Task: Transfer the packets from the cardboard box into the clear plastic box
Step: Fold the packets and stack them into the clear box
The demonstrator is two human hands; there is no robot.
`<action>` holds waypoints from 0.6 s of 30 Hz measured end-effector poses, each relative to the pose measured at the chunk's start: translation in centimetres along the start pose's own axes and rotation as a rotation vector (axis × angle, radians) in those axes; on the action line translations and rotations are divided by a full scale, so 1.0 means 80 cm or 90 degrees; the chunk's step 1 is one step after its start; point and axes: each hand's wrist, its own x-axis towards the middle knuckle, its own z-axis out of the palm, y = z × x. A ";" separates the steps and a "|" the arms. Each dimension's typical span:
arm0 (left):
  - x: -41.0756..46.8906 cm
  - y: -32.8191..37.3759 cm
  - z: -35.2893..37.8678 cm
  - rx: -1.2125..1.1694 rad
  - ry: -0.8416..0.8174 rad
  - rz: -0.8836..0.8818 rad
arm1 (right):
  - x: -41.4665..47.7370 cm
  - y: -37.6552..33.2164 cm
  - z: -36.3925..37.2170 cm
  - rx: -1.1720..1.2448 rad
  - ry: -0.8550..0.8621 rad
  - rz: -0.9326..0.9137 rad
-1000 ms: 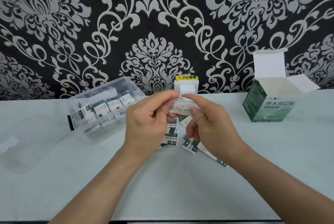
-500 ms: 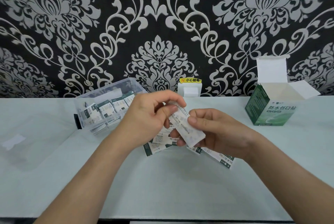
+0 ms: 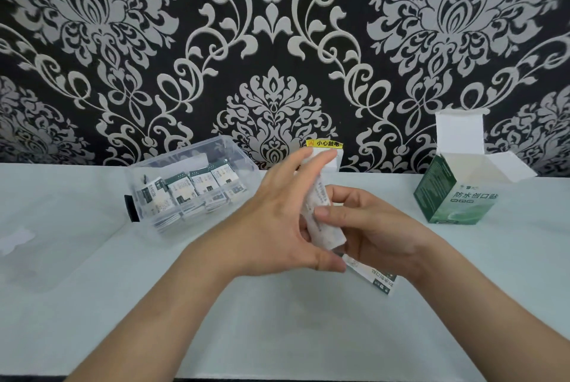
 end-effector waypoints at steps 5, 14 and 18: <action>0.002 -0.006 0.008 0.039 0.065 0.035 | 0.010 -0.006 0.009 -0.044 -0.005 0.026; -0.004 -0.017 -0.019 -0.010 0.141 0.043 | 0.032 -0.011 0.022 0.005 -0.065 -0.001; -0.009 -0.020 -0.029 -0.027 0.174 0.052 | 0.044 -0.017 0.030 0.013 -0.085 -0.010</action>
